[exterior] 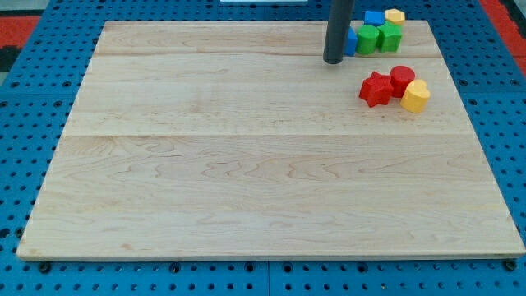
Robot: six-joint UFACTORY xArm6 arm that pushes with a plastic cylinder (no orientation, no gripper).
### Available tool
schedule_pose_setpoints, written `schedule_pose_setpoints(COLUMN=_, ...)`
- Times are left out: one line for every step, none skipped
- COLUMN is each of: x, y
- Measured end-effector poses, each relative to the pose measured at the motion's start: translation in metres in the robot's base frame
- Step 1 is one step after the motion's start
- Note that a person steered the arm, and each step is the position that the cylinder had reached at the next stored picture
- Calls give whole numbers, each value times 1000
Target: Point your hand at the top center of the board
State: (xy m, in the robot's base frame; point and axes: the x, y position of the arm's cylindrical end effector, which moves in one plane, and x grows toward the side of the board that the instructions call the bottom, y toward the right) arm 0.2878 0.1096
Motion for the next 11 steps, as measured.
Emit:
schedule_pose_setpoints(x=-2, y=0)
schedule_pose_setpoints(x=-3, y=0)
schedule_pose_setpoints(x=12, y=-36)
schedule_pose_setpoints(x=53, y=-62)
schedule_pose_setpoints(x=53, y=-60)
schedule_pose_setpoints(x=52, y=-24)
schedule_pose_setpoints(x=46, y=-7)
schedule_pose_setpoints(x=32, y=-72)
schedule_pose_setpoints(x=-18, y=-113)
schedule_pose_setpoints(x=-72, y=-85)
schedule_pose_setpoints(x=-95, y=-46)
